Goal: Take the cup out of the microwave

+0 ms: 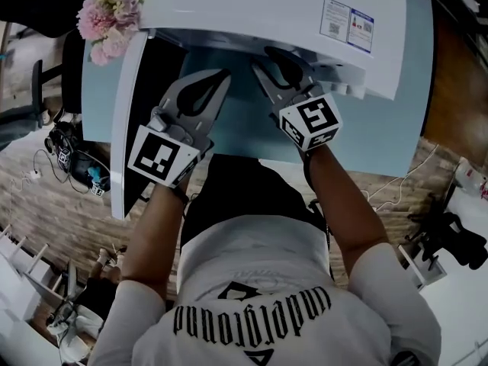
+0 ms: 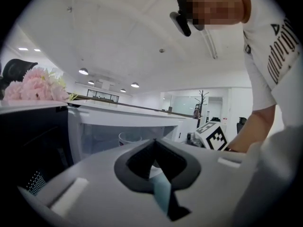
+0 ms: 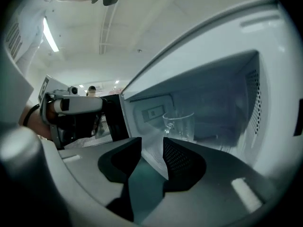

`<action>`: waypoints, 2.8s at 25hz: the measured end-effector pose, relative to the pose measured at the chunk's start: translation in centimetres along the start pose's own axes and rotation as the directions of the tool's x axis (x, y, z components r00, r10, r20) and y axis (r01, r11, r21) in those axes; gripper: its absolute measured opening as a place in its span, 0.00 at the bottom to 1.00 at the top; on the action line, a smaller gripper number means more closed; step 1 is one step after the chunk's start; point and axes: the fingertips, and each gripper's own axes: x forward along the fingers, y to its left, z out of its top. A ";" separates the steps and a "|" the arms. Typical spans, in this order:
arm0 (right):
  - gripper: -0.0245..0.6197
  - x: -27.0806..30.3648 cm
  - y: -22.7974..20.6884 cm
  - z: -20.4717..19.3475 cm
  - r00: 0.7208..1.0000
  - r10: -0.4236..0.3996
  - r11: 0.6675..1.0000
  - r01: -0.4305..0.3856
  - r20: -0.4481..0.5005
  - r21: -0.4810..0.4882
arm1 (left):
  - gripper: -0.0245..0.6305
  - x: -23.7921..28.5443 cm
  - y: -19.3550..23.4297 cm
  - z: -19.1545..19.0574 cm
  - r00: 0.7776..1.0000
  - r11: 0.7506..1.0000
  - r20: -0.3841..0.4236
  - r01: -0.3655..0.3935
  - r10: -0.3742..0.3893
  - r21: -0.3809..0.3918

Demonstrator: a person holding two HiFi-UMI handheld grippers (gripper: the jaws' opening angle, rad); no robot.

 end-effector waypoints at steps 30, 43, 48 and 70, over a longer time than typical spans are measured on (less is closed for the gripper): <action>0.07 8.0 -1.1 -0.5 0.993 0.097 0.992 -0.102 -0.066 -0.079 | 0.11 0.7 0.5 -2.9 0.997 0.993 -0.021 0.078 -0.080 -0.091; 0.05 5.8 1.0 0.0 0.990 0.134 0.988 -0.137 -0.038 -0.076 | 0.11 -0.4 0.3 -2.2 0.997 0.994 -0.009 0.081 -0.082 -0.072; 0.05 3.5 3.3 -0.3 0.985 0.165 0.981 -0.168 -0.046 -0.093 | 0.11 -1.4 -0.7 -2.0 0.997 0.996 0.011 0.082 -0.082 -0.037; 0.05 -11.0 10.3 0.8 0.979 0.205 0.972 -0.205 -0.011 -0.110 | 0.11 -6.7 -10.9 -0.3 0.996 0.995 0.033 0.075 -0.077 0.063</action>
